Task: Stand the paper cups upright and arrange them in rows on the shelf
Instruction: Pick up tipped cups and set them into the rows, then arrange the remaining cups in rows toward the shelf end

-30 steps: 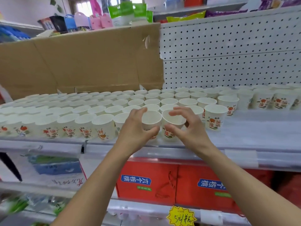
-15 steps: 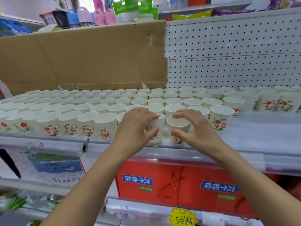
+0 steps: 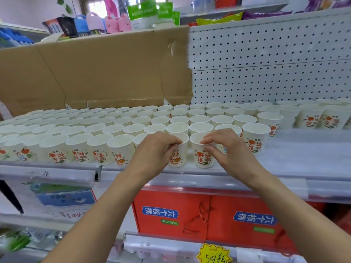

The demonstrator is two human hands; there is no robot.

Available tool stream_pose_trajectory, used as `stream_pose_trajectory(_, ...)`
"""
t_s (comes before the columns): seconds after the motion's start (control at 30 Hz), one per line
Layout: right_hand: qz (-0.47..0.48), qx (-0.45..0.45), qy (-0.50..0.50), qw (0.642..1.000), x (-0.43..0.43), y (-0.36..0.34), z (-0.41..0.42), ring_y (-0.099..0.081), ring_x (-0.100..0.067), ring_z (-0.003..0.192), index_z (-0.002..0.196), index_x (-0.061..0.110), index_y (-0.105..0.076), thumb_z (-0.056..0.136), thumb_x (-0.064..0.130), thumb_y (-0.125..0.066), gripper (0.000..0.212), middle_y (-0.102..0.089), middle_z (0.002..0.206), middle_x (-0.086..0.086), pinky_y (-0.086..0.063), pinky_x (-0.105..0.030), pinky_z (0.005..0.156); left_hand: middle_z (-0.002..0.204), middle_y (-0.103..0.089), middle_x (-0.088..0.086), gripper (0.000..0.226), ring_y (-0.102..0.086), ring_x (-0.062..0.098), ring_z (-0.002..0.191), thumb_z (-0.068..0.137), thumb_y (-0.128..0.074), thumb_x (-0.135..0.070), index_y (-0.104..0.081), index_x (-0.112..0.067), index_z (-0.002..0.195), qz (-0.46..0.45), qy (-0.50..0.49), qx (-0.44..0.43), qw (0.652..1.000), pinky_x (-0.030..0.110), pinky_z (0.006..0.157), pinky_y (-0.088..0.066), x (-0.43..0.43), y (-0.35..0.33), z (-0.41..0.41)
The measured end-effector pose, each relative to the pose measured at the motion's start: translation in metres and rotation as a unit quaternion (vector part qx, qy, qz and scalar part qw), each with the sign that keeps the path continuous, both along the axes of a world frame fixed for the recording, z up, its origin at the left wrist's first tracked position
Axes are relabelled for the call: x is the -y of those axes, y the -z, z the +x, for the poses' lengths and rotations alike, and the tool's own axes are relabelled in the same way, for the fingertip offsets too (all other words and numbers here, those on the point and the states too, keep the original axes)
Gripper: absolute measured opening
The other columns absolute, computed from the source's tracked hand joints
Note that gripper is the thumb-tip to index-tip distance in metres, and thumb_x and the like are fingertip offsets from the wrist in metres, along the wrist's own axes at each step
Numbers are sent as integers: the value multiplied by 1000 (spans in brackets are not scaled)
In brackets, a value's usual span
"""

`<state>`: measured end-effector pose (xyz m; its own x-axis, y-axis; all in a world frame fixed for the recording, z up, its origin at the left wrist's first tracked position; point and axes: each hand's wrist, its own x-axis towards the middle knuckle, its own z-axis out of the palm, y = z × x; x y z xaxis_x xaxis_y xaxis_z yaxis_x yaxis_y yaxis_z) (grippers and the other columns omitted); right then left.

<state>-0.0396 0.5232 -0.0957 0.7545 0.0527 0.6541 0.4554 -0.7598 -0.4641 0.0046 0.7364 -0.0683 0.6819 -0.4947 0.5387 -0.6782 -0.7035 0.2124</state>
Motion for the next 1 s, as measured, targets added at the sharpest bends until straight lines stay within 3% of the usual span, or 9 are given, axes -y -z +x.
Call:
stream_pose_trajectory(0.1, -4, -4, -7, 1000, 0, 0, -1, -50, -12, 109, 98, 17, -73, 86, 13, -69, 13, -68, 103, 6, -32, -7, 92, 107, -71, -2, 24, -60, 16, 99, 93, -58, -18, -70, -22, 113, 6, -4, -5, 1000, 36, 84, -50, 0, -1, -1)
stream_pose_trajectory(0.27, -3, -2, -7, 1000, 1, 0, 0, -50, -15, 110, 100, 17, -73, 86, 12, -69, 15, -68, 105, 4, -41, -26, 95, 108, -71, -4, 25, -61, 14, 100, 92, -59, -20, -70, -24, 114, 8, -10, -6, 1000, 36, 86, -50, -1, 0, 0)
stream_pose_trajectory(0.43, -15, 10, -6, 1000, 5, -2, -6, -47, -13, 116, 112, 18, -70, 86, 18, -70, 26, -64, 114, 5, -39, -24, 99, 110, -68, -7, 34, -56, 14, 108, 87, -67, -28, -64, -25, 121, 0, -6, 28, 1000, 34, 90, -46, 4, -4, -6)
stream_pose_trajectory(0.53, -11, 35, 12, 999, 21, 1, -24, -46, -10, 121, 117, 21, -67, 86, 23, -68, 31, -59, 124, 5, -36, -18, 100, 110, -68, -8, 34, -58, 12, 106, 87, -68, -30, -65, -23, 119, -72, 23, 56, 996, 33, 88, -48, 27, -6, -26)
stream_pose_trajectory(0.6, 31, 59, 36, 997, 42, 7, -45, -51, -8, 118, 113, 21, -68, 87, 23, -64, 26, -58, 121, 7, -41, -19, 96, 104, -68, -13, 30, -60, 5, 99, 85, -64, -30, -67, -23, 114, -140, 58, 52, 987, 26, 84, -48, 53, -2, -47)
stream_pose_trajectory(0.73, 85, 84, 109, 987, 117, 20, -98, -61, -8, 97, 107, 22, -68, 89, 23, -60, 19, -59, 109, 13, -49, -22, 78, 96, -67, -23, 24, -62, -4, 92, 80, -64, -31, -70, -29, 104, -246, 133, -44, 959, 10, 79, -44, 135, 14, -84)
stream_pose_trajectory(0.87, 121, 81, 194, 970, 213, 24, -156, -61, -6, 91, 108, 26, -67, 90, 21, -60, 20, -59, 104, 16, -50, -27, 72, 97, -67, -24, 20, -63, -1, 92, 84, -68, -28, -69, -34, 103, -264, 220, -132, 930, 14, 79, -46, 243, 20, -114)
stream_pose_trajectory(1.0, 130, 82, 263, 953, 311, 16, -204, -58, -5, 100, 111, 28, -64, 91, 16, -63, 23, -59, 109, 13, -49, -24, 76, 105, -65, -20, 27, -61, -1, 95, 87, -67, -23, -65, -31, 113, -261, 282, -223, 896, 18, 81, -48, 362, 15, -143)
